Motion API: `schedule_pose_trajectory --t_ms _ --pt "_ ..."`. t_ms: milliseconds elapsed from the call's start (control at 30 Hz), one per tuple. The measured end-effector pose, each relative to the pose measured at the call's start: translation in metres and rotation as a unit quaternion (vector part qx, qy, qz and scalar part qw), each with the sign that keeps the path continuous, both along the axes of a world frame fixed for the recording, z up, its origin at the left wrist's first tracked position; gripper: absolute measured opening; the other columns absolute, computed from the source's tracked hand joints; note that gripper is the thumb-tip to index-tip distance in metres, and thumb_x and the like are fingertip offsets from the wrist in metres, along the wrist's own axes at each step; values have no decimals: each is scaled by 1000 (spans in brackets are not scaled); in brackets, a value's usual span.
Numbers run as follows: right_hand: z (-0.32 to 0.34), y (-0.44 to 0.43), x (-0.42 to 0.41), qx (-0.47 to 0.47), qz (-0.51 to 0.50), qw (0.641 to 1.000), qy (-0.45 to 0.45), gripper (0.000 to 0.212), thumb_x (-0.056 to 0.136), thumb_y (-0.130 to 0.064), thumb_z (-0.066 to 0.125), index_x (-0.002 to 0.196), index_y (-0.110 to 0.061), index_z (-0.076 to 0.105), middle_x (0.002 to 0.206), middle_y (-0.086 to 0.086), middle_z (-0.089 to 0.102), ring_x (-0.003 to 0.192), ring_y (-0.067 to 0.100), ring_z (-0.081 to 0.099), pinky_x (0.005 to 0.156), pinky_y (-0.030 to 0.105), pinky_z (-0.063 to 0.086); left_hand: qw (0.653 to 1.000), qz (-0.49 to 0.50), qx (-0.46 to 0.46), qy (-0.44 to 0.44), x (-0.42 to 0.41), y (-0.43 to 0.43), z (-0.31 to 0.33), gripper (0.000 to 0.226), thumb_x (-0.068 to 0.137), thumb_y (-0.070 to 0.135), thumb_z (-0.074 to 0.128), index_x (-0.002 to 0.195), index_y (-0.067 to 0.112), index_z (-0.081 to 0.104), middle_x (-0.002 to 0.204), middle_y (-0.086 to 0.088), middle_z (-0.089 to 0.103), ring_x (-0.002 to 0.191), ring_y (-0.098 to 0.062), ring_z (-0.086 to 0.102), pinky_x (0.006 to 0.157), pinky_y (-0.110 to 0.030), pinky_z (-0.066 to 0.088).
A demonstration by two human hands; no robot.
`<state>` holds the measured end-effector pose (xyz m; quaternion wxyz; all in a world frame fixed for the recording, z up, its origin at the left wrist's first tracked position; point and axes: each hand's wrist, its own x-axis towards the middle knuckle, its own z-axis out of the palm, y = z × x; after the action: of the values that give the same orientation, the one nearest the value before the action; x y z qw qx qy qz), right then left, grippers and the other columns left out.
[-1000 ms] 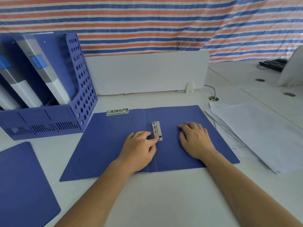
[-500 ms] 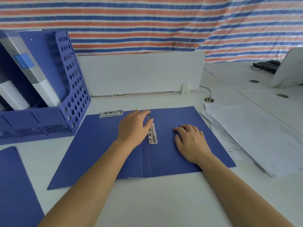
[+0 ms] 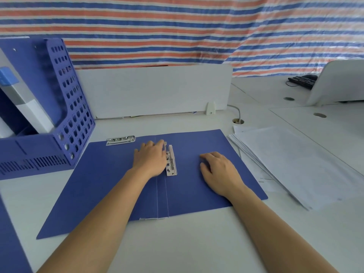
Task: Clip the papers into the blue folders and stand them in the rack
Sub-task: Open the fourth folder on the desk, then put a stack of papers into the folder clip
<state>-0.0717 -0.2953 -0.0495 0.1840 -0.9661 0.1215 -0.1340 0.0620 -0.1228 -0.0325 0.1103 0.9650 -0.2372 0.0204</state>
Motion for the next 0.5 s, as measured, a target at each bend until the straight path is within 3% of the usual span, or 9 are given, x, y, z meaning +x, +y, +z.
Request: schedule_pose_trajectory --t_ms 133,300,367,433,500 --pt "11 -15 -20 63 -37 997 -37 37 99 -27 44 131 -18 59 132 0 60 117 18 58 95 29 44 967 23 -252 -12 -30 -10 1 30 97 22 45 122 15 59 121 -8 58 112 -25 52 86 -32 42" --pt "19 -57 -60 77 -115 988 -67 33 96 -26 48 126 -23 63 126 -3 64 111 18 60 92 27 45 942 -64 -327 40 -77 -50 3 26 96 16 47 116 17 64 111 2 61 94 -11 58 78 -18 44" --pt "21 -80 -78 53 -159 983 -74 33 96 -27 49 125 -23 64 123 -2 65 105 19 61 89 29 46 927 -79 -352 101 -93 -72 5 25 96 16 48 116 17 63 109 4 63 93 -9 59 74 -14 43" --pt "22 -104 -97 30 -206 974 -85 33 96 -25 49 124 -22 66 122 1 66 101 22 62 88 31 46 862 -75 -431 257 -110 -95 11 24 95 14 51 116 12 63 108 -1 68 92 -13 65 75 -21 52" --pt "22 -130 -113 15 -248 965 -86 34 96 -23 48 125 -20 65 123 7 65 106 27 60 91 35 45 741 -56 -513 431 -126 -118 20 26 95 11 52 118 2 60 109 -15 68 97 -24 68 78 -32 57"
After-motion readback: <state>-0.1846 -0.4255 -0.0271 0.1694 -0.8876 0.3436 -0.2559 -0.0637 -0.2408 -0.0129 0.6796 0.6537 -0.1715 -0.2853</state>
